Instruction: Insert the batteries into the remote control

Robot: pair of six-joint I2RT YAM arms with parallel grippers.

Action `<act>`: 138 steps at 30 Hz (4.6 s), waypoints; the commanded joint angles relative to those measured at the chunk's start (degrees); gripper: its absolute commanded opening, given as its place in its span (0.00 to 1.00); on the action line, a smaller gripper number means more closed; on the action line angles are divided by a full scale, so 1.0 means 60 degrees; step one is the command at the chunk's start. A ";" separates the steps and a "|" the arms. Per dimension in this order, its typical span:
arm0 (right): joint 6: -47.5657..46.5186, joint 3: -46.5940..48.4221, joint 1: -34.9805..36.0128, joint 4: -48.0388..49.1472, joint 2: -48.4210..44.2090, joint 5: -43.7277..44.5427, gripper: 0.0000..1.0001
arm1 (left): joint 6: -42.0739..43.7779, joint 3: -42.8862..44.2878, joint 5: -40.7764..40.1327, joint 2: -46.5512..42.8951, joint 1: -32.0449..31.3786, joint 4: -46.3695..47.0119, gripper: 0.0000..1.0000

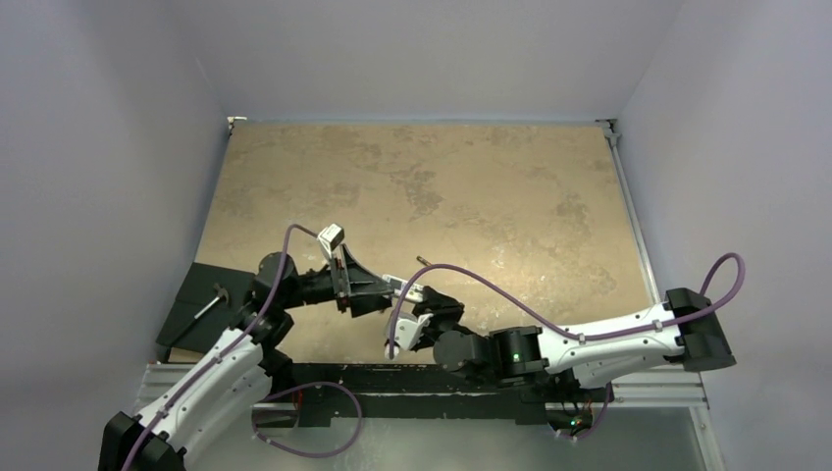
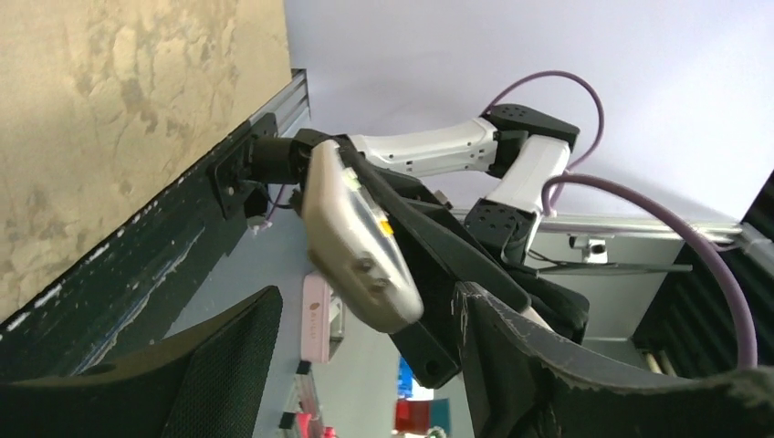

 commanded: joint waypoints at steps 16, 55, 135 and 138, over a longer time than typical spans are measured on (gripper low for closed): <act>0.3680 0.1137 -0.1285 -0.2698 -0.1267 -0.3036 0.00 | 0.7669 0.4200 -0.1403 0.0008 0.0022 -0.5950 0.70; 0.7643 0.0583 -0.6931 -0.1066 -0.0875 -1.6433 0.00 | 0.8588 0.2860 0.0274 0.0324 0.0022 -0.4094 0.92; 1.0591 -0.0446 -0.8711 -0.0633 -0.3655 -1.5064 0.63 | 0.5609 0.2142 -0.2587 -0.1786 0.0007 -0.3246 0.00; 1.0961 -0.0688 -0.8709 -0.0048 -0.3715 -1.5243 0.62 | 0.5177 0.1937 -0.2749 -0.1968 0.0007 -0.2972 0.00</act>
